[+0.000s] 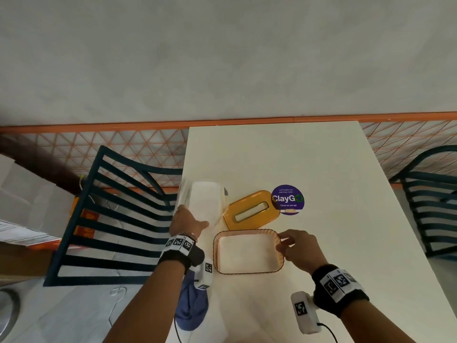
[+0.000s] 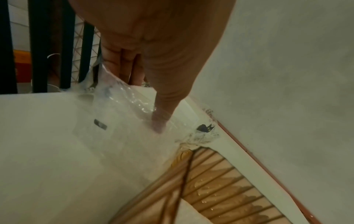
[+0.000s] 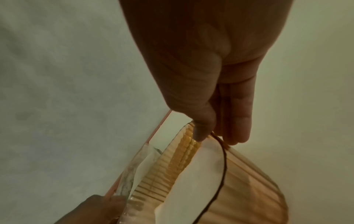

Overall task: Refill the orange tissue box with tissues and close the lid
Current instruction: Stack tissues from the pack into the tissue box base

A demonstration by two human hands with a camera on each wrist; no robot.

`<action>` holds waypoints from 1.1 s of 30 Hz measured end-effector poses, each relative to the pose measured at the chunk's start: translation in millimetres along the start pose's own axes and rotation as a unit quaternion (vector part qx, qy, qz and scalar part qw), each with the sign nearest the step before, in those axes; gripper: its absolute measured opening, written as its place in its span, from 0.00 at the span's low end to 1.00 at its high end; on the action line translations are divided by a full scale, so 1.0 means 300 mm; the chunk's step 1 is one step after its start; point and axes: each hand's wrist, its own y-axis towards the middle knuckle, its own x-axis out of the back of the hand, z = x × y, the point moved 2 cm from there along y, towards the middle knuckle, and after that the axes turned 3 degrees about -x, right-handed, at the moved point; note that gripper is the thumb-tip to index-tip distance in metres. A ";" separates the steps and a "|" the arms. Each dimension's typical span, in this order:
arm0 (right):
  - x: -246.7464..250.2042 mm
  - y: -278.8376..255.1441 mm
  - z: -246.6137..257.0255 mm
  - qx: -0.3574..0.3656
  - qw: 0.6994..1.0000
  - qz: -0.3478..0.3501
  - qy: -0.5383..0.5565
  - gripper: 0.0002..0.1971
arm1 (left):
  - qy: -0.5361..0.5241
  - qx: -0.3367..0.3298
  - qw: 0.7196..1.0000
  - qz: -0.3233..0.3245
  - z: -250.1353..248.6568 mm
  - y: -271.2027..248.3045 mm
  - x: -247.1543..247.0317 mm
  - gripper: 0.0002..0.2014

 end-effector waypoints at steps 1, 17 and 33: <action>0.002 -0.003 -0.002 -0.002 1.000 0.000 0.005 0.16 | 0.001 0.001 1.000 -0.008 -0.006 -0.006 0.000 0.46; 0.032 -0.023 0.040 0.005 0.998 -0.050 -0.048 0.30 | -0.464 0.069 0.883 0.025 0.033 -0.005 0.027 0.22; 0.048 -0.178 0.267 0.143 0.874 0.316 0.340 0.28 | -0.533 -0.090 0.811 0.224 0.019 -0.318 0.141 0.35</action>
